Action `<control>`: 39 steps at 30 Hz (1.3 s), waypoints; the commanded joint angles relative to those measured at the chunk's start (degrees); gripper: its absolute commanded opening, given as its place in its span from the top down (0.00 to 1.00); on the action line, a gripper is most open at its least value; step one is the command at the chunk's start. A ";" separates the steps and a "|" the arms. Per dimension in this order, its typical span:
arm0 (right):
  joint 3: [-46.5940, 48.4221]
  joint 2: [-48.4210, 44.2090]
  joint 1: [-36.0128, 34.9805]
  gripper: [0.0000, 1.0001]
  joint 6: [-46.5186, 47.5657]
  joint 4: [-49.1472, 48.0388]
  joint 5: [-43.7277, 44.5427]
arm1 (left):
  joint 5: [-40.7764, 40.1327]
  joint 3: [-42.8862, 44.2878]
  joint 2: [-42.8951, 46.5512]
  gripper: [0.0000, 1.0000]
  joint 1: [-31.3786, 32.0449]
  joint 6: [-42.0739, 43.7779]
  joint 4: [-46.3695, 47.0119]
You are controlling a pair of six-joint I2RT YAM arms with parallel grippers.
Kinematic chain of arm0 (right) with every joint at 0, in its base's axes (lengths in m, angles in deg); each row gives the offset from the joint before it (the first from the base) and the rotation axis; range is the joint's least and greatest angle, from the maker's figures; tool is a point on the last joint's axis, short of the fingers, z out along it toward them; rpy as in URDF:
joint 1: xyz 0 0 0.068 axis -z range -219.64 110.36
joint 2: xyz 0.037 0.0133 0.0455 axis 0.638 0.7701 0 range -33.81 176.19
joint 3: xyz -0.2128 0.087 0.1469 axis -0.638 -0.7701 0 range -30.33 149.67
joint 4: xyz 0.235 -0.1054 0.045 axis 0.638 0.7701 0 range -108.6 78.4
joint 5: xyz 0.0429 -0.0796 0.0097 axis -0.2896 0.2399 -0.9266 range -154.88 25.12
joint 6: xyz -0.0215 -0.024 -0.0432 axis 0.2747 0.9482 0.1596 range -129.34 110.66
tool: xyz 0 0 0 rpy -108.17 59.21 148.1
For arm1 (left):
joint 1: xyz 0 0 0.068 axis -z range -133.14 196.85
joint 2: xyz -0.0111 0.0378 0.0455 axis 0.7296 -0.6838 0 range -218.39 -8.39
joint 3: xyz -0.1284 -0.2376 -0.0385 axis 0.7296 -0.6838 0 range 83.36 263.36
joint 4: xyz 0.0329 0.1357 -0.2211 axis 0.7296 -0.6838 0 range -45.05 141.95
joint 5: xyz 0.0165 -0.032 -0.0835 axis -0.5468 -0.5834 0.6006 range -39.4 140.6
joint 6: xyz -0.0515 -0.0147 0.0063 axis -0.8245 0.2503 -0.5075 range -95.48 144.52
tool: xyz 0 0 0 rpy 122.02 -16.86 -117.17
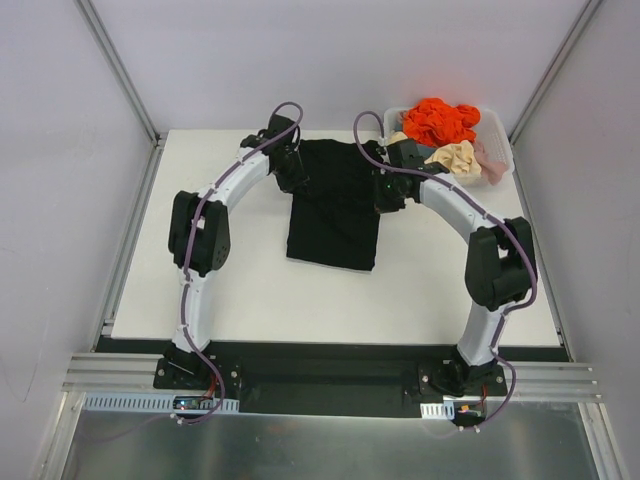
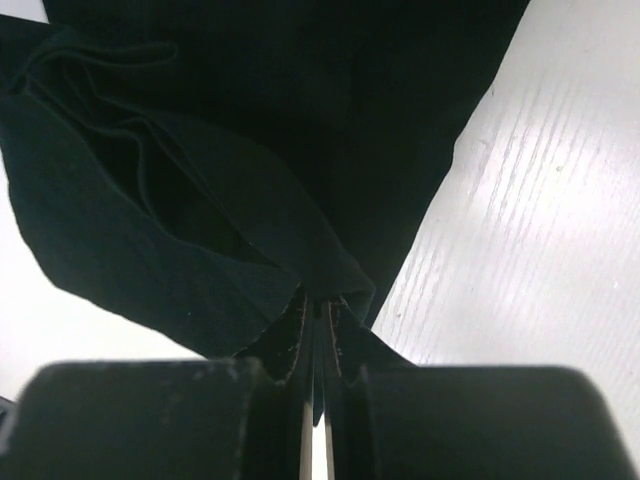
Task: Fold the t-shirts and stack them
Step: Fold the tshirt
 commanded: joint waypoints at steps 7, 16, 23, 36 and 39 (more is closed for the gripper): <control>7.68 8.54 1.21 0.94 -0.26 -1.40 3.89 | 0.64 8.26 -7.35 0.92 -1.02 4.69 0.10; 9.01 5.75 1.48 0.03 0.97 0.71 -1.55 | 2.05 7.39 -2.79 0.01 -1.11 6.54 0.19; -0.47 -3.22 -0.01 0.03 0.01 -1.47 -7.08 | 4.33 -7.25 7.58 0.01 -1.02 5.14 1.86; -16.65 -6.05 -0.90 0.03 -5.80 -16.25 -28.19 | 25.25 -34.19 21.57 0.01 -0.93 1.00 24.97; -17.09 -5.08 -0.90 0.03 -5.80 -16.51 -28.27 | 28.23 -34.10 19.03 0.01 -0.93 0.74 25.59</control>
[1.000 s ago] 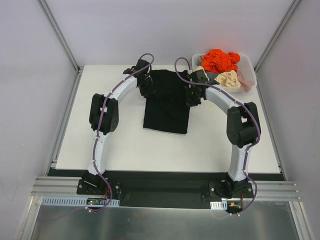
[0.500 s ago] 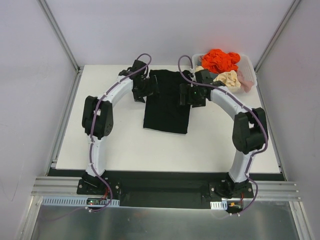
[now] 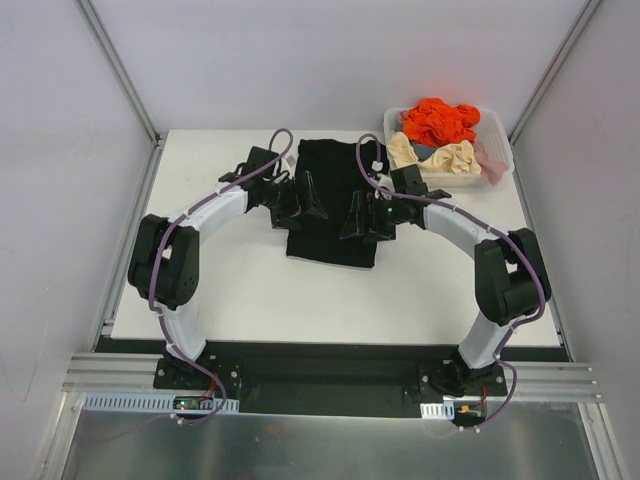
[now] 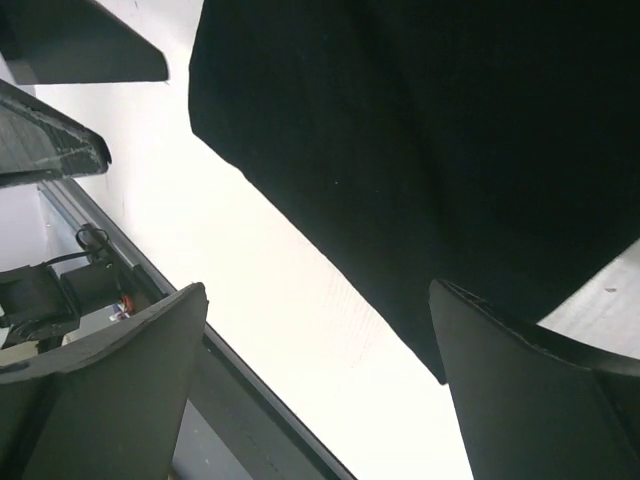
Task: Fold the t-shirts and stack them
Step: Fold the tshirt
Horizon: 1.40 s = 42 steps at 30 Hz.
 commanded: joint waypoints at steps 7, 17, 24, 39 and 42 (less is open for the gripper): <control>-4.15 3.41 -0.31 0.03 -1.82 -6.38 -4.56 | 4.92 -6.49 -4.03 0.01 -0.34 -1.53 6.45; -11.71 3.51 -0.48 0.03 -1.03 -6.12 -3.86 | 1.40 -19.85 0.52 0.01 -0.34 -1.80 6.45; -21.64 -5.79 -1.89 0.03 -2.70 -5.07 -2.11 | -0.01 -31.81 9.67 0.01 -0.34 -4.08 6.27; -15.48 -44.12 -2.86 0.03 -2.15 4.33 23.18 | -12.56 -29.87 43.41 0.01 -0.34 -4.43 -9.61; -17.60 -45.98 -2.33 0.03 -4.46 7.15 26.21 | -18.90 -32.59 45.18 0.01 -0.34 -5.57 -12.71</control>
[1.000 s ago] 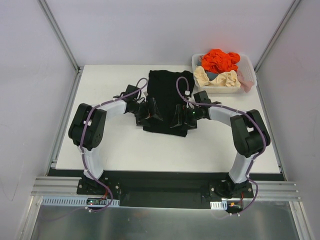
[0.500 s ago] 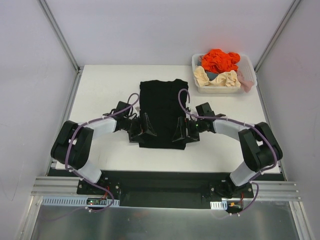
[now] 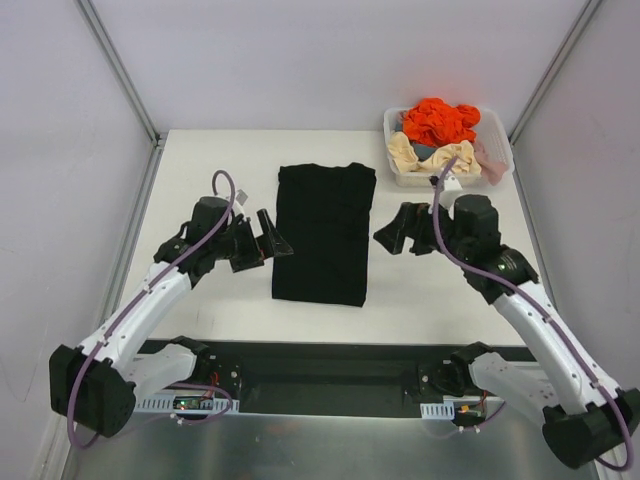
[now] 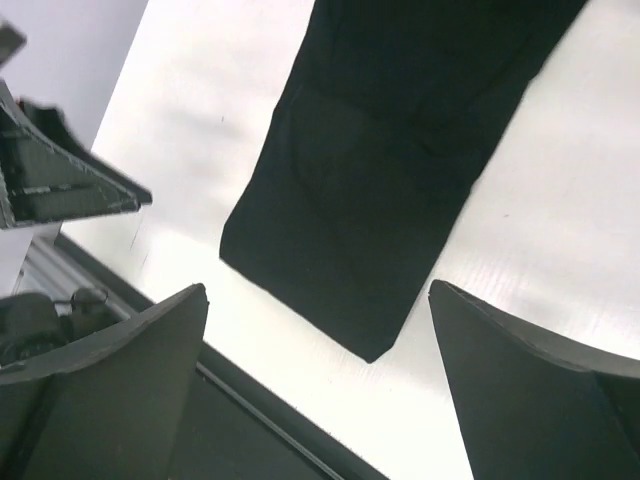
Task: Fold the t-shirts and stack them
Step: Fold the tshirt
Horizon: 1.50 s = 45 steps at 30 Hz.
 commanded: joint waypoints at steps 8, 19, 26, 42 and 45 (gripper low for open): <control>-10.26 8.79 0.66 0.02 -10.67 2.28 -6.34 | -9.36 -5.65 -4.17 0.07 -0.06 -2.95 -8.68; -10.10 22.86 -1.35 0.08 -11.12 -1.42 -10.56 | -4.88 -7.15 -18.06 0.33 -0.14 -4.61 0.03; -10.54 27.96 -4.16 0.17 -11.30 -1.24 -11.09 | -5.04 -8.29 -22.81 0.52 -0.14 -5.76 2.58; -8.17 35.35 -8.12 0.49 -12.44 -1.60 -7.32 | -4.78 -8.38 -27.38 1.00 -0.06 -5.14 2.93; -7.82 35.44 -8.91 0.55 -12.44 -0.98 -4.24 | -4.34 -8.46 -27.29 1.00 -0.14 -5.32 2.93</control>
